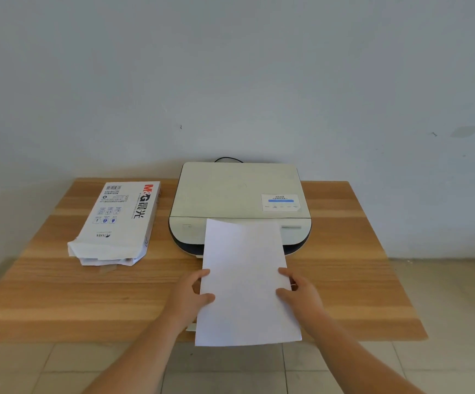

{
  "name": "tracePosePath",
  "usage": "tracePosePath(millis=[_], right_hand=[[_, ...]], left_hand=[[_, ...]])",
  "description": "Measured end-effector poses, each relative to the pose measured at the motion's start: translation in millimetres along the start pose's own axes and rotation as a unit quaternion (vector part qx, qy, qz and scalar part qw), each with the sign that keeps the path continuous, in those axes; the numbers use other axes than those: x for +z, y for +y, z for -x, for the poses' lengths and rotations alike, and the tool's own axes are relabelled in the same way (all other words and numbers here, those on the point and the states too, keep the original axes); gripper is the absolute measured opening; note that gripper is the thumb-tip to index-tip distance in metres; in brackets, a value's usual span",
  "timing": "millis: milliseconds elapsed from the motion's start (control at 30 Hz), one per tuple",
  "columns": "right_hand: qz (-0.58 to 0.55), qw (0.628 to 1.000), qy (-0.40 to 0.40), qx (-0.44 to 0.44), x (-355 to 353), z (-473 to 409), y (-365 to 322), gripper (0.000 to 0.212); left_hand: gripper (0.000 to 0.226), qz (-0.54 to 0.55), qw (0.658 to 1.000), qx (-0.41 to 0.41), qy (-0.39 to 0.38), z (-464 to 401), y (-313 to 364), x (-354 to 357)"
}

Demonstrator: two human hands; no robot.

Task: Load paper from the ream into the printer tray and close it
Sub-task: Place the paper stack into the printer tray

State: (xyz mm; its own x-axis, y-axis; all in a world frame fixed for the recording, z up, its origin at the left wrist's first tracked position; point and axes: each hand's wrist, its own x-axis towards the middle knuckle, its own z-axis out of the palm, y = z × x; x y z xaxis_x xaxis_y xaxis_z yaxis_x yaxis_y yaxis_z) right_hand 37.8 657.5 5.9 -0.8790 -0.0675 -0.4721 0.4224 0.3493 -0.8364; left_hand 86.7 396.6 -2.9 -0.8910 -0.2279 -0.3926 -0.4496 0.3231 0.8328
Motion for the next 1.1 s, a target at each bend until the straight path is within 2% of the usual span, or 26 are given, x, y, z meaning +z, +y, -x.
tracePosePath(millis=[367, 667, 1100], right_hand=[[0.005, 0.999, -0.012, 0.052, 4.0, 9.5, 51.3, 0.046], [0.024, 0.996, -0.034, 0.083, 3.7, 9.1, 68.2, 0.049], [-0.034, 0.988, -0.055, 0.143, 4.7, -3.1, 87.7, 0.052]], left_hand=[[0.061, 0.011, 0.998, -0.052, -0.037, 19.4, -38.5, 14.5], [0.066, -0.038, 0.994, -0.081, -0.061, 20.7, -48.0, 20.2], [0.068, -0.044, 0.988, -0.126, -0.077, 13.6, -61.9, 33.2]])
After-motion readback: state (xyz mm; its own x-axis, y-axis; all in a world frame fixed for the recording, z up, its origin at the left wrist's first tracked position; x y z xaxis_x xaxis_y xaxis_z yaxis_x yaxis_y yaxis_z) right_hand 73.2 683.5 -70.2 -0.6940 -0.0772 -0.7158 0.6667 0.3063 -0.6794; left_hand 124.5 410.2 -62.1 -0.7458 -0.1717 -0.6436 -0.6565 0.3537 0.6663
